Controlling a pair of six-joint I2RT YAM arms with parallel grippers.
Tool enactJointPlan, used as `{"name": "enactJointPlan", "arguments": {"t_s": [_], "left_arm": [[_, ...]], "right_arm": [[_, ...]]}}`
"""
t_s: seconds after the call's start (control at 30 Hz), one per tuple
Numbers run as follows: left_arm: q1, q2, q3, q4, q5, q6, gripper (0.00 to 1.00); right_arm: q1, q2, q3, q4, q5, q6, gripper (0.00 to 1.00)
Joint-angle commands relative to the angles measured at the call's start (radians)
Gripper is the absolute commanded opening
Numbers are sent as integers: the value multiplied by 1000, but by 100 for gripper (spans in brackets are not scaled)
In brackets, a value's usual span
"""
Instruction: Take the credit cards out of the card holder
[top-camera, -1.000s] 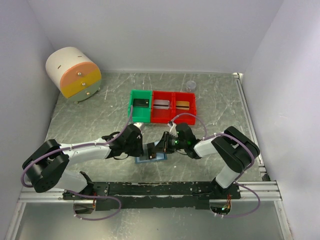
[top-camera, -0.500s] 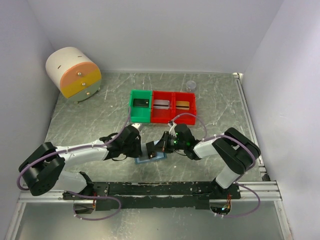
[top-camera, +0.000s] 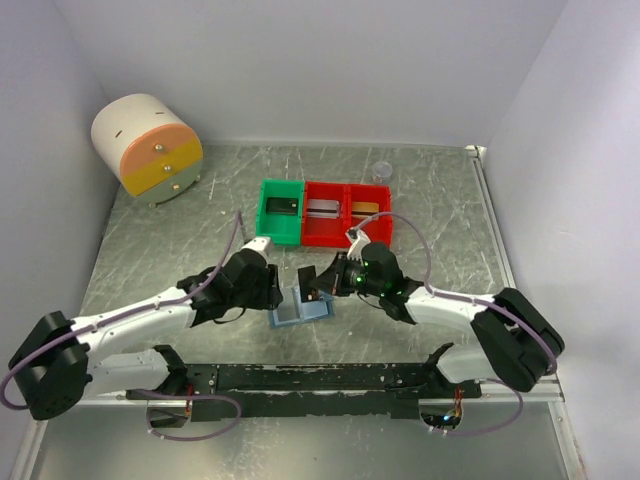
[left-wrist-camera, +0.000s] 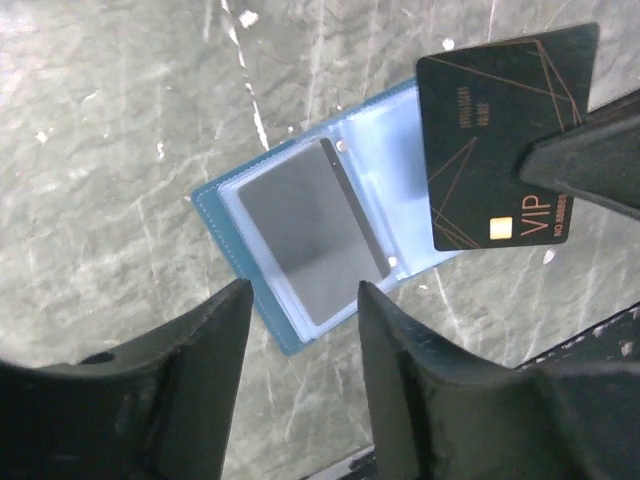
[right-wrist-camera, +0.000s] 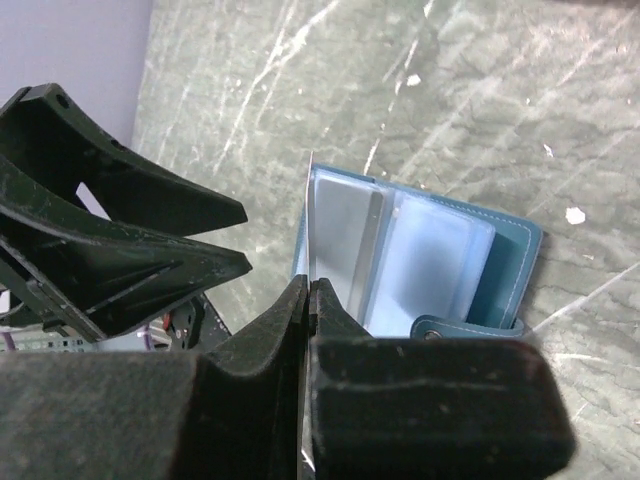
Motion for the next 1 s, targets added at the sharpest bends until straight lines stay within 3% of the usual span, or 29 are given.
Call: {"name": "enactJointPlan", "arguments": {"t_s": [0.0,0.13,0.2,0.3,0.43,0.6,0.77,0.97], "left_arm": [[-5,-90,59,-124,-131,-8,70],[11,-149,99,-214,-198,13,93],[38,-160,130,-266,-227,16,99],[112,-159,187,-312,-186,47,100],[311,-151,283,-387,-120,132,100],[476,-185,312,-414,-141,233,100],[492,-238,248,-370,-187,268,100],[493,-287,218,-314,-243,266,100]], "right_arm": [[9,-77,-38,56,43,-72,0],[33,-146,-58,79,70,-156,0],[57,-177,-66,83,101,-209,0],[107,-225,-69,71,173,-298,0],[138,-277,-74,65,249,-392,0],[144,-312,-82,83,263,-487,0],[145,-304,-48,62,289,-633,0],[146,-161,139,-82,335,-842,0]]}}
